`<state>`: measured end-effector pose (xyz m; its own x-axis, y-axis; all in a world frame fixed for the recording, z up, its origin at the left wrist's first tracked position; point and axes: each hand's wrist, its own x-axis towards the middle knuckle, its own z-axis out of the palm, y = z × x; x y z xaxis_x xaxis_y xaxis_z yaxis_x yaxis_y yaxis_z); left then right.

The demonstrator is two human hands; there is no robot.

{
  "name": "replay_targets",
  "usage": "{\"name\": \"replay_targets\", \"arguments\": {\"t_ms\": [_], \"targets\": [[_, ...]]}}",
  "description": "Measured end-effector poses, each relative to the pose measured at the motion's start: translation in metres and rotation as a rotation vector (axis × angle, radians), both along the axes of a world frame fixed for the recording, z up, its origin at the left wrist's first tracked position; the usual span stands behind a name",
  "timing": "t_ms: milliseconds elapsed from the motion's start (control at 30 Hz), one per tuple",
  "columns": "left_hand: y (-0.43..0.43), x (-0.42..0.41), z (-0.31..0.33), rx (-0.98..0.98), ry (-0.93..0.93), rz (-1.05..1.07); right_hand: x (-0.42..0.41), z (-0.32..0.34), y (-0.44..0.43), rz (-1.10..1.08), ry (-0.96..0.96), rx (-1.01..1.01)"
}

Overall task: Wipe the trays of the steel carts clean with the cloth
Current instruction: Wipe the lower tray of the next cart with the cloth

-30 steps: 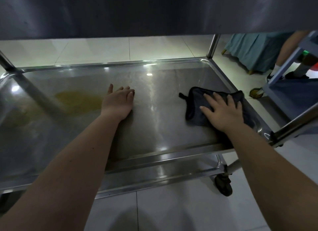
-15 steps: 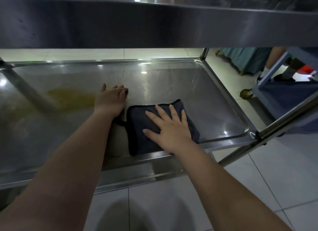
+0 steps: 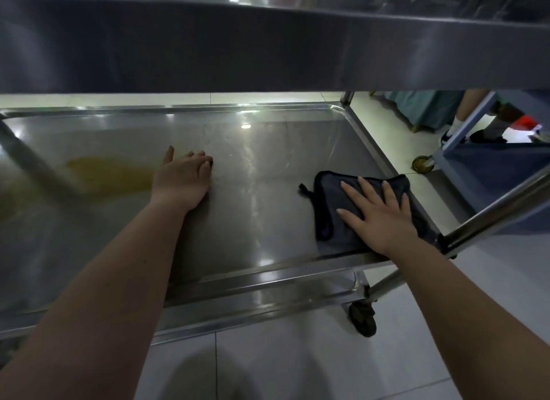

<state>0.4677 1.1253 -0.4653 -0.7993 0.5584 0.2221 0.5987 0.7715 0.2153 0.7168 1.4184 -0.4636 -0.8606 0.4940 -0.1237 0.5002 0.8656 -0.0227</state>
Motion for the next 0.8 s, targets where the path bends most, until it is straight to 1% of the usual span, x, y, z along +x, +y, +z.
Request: {"name": "replay_targets", "arguments": {"t_ms": [133,300,367,500,600,733,800], "targets": [[0.000,0.002,0.000,-0.007,0.012,0.001,-0.033,0.003,-0.031,0.056,0.015,-0.020],[0.001,0.007,0.005,0.028,0.018,0.023,-0.081,-0.004,-0.124,0.213,0.103,-0.051],[0.000,0.008,0.006,0.019,0.010,0.036,-0.093,-0.008,-0.150,0.228,0.123,-0.050],[-0.001,0.006,0.005,-0.025,-0.041,0.052,-0.126,-0.007,-0.146,0.221,0.138,-0.027],[-0.002,0.004,0.002,0.012,-0.073,0.060,-0.166,-0.006,-0.133,0.203,0.104,-0.041],[-0.002,0.001,-0.001,0.091,-0.046,0.085,-0.222,-0.005,-0.121,0.192,0.142,-0.079],[-0.001,-0.001,-0.003,0.098,-0.017,0.104,-0.249,-0.001,-0.117,0.174,0.150,-0.087]]}}
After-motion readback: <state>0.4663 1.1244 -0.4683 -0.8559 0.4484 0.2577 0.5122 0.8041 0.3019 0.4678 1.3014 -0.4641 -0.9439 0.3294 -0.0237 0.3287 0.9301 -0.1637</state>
